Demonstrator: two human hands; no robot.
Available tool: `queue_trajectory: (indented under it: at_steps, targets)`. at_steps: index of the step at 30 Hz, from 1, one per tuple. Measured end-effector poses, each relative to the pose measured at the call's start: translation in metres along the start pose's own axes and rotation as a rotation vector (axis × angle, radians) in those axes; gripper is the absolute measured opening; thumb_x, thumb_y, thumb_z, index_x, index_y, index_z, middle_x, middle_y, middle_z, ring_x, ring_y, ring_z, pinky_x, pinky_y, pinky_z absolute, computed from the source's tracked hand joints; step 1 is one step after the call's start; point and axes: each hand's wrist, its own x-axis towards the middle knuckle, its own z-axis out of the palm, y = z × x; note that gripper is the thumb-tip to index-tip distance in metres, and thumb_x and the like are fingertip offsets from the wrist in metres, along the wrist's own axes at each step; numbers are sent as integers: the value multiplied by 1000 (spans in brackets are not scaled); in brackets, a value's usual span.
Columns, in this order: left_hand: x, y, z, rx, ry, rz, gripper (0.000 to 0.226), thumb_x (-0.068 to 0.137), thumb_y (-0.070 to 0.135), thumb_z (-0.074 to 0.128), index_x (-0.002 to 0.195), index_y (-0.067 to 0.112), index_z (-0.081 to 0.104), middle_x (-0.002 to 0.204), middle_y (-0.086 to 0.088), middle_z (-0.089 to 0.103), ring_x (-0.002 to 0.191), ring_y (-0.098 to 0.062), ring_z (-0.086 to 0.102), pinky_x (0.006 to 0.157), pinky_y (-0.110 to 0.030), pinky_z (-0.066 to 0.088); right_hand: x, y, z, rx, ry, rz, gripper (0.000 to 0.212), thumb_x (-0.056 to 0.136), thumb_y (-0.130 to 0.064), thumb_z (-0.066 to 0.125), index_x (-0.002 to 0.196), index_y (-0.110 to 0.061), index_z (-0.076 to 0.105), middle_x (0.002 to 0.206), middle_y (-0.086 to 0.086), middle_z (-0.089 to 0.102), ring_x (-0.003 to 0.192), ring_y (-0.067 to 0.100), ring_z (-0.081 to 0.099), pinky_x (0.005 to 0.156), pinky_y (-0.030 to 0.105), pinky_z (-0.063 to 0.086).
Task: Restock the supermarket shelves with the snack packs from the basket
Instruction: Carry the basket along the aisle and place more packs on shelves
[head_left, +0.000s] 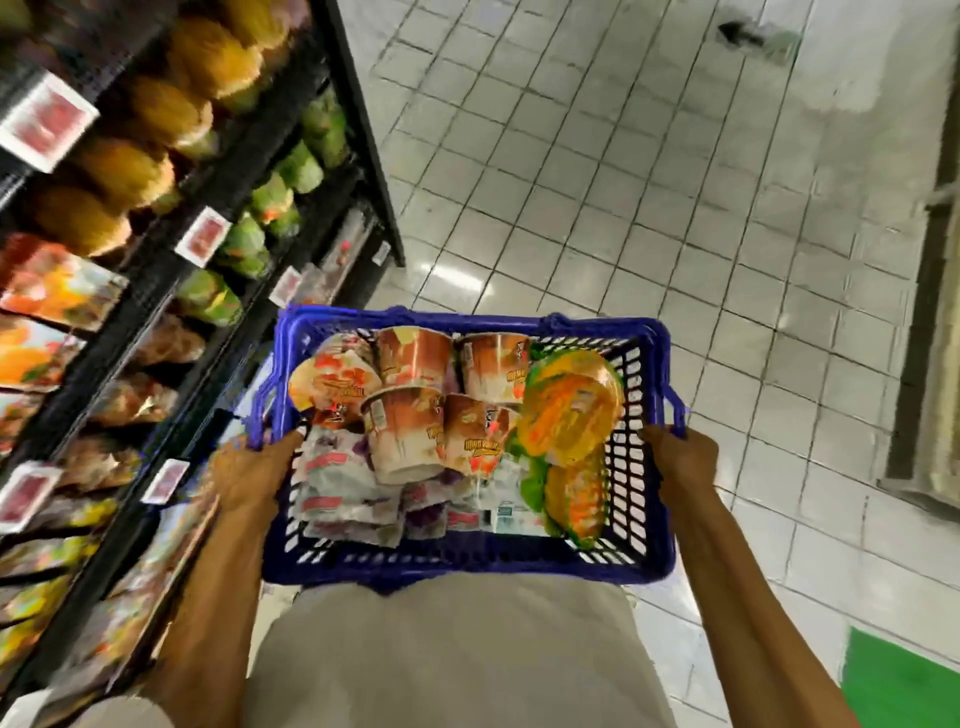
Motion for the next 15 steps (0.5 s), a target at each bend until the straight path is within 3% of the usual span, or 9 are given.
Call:
queue_trajectory:
  at_steps: [3, 6, 9, 12, 15]
  targets:
    - [15, 48, 29, 64, 2, 41, 43, 70, 31, 83, 100, 2, 72, 80, -17, 65, 74, -28, 63, 64, -38, 45, 27, -26, -3, 23, 26, 8, 20, 79, -15, 74, 93, -3, 67, 83, 17, 67, 72, 29, 63, 73, 43, 56]
    - [33, 87, 63, 86, -40, 86, 48, 64, 36, 81, 95, 1, 72, 78, -20, 65, 80, -37, 68, 63, -42, 48, 59, -59, 1, 23, 38, -21, 12, 77, -15, 74, 80, -10, 64, 80, 15, 68, 63, 24, 62, 63, 33, 53]
    - [51, 133, 103, 86, -75, 130, 54, 58, 39, 73, 96, 0, 73, 82, -25, 67, 86, -41, 68, 72, -50, 52, 100, -94, 10, -7, 64, -30, 15, 79, -16, 75, 84, -7, 64, 83, 18, 69, 66, 27, 64, 66, 37, 56]
    - [69, 198, 145, 71, -112, 167, 62, 52, 38, 67, 100, 0, 72, 91, -29, 68, 86, -38, 67, 79, -51, 53, 143, -140, 23, -22, 90, -1, 24, 79, -15, 75, 96, 1, 68, 84, 21, 68, 72, 33, 66, 72, 44, 58]
    - [100, 268, 183, 108, -146, 163, 43, 64, 27, 80, 98, 2, 72, 87, -25, 68, 76, -28, 62, 74, -47, 51, 184, -195, 36, -24, 120, 41, 21, 77, -10, 75, 95, 0, 68, 81, 17, 65, 68, 29, 61, 68, 40, 54]
